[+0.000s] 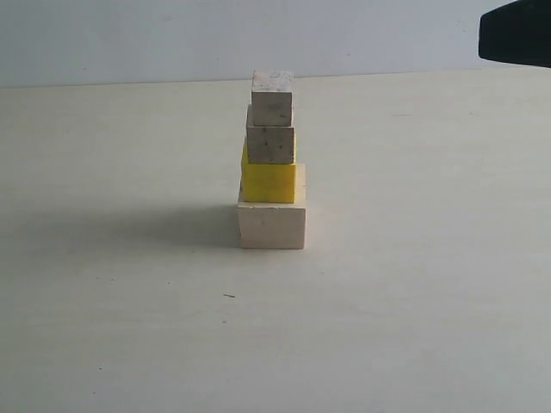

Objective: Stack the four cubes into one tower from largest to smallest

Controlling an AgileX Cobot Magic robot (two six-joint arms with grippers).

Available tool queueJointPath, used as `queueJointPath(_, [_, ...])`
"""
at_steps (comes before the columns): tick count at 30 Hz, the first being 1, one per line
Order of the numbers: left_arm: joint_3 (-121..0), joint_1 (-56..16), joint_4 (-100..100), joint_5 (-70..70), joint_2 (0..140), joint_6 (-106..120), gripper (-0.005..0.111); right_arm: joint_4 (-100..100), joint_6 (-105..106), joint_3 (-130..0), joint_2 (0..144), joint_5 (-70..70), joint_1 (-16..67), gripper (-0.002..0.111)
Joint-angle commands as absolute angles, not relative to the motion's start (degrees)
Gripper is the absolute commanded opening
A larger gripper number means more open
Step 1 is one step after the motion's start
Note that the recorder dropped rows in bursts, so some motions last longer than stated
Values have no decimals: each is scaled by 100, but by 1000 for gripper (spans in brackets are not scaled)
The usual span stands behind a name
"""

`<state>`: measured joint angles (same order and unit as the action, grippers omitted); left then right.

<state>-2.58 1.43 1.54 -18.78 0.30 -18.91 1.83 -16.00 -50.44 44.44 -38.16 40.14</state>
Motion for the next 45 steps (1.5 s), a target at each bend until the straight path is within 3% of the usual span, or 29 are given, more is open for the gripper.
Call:
queueJointPath(1, [0, 115, 101, -1333, 0, -1673, 0, 143, -1562, -5013, 4412, -3755, 4036, 0])
queueJointPath(12, [0, 110, 116, -2072, 0, -987, 0, 143, -1562, -5013, 4412, -3755, 4036, 0])
queueJointPath(45, [0, 114, 129, -2035, 0, -635, 0, 143, -1562, -5013, 4412, -3755, 4036, 0])
